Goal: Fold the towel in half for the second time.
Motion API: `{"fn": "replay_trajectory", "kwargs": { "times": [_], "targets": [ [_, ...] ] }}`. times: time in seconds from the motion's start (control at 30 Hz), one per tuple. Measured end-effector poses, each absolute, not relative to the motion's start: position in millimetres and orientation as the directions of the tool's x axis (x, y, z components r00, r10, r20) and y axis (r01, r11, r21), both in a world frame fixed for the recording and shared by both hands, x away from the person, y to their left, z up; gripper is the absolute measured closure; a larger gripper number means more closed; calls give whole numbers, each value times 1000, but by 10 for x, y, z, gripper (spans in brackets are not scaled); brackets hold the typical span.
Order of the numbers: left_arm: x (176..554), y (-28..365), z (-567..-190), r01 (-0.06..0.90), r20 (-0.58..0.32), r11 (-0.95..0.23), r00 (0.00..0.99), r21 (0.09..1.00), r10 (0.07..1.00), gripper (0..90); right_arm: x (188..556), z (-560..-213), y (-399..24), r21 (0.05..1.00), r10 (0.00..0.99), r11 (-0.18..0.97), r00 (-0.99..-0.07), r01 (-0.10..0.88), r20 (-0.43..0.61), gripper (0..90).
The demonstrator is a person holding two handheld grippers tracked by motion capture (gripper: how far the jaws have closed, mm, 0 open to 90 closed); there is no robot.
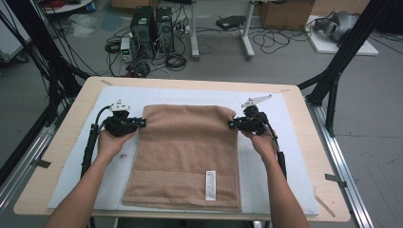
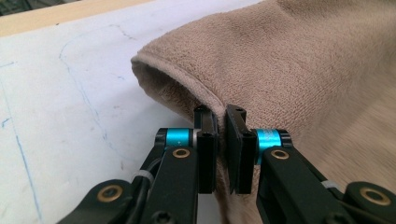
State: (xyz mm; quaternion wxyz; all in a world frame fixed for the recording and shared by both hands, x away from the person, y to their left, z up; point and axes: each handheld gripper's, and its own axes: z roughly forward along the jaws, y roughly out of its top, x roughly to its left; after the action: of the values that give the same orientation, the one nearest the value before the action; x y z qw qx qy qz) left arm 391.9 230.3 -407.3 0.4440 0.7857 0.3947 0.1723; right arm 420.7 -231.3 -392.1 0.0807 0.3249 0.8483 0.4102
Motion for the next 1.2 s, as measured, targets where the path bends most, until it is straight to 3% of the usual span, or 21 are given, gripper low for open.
{"fn": "replay_trajectory", "kwargs": {
  "times": [0.3, 0.5, 0.9, 1.2],
  "targets": [
    [3372, 2378, -4146, 422, -78, -314, 691, 850, 718, 828, 3651, -4000, -2345, 711, 537, 515, -827, 478, 166, 796],
    [3123, 2429, -4323, 452, -85, -353, 704, 819, 705, 819, 3475, -4184, -2387, 706, 537, 503, -820, 499, 196, 771],
    [3165, 2595, -4178, 466, -84, -330, 670, 821, 737, 639, 3483, -3986, -2512, 727, 596, 475, -789, 496, 149, 508],
    [3413, 2498, -3962, 433, -54, -311, 650, 846, 758, 590, 3671, -3812, -2462, 735, 624, 479, -775, 481, 101, 439]
  ]
}}
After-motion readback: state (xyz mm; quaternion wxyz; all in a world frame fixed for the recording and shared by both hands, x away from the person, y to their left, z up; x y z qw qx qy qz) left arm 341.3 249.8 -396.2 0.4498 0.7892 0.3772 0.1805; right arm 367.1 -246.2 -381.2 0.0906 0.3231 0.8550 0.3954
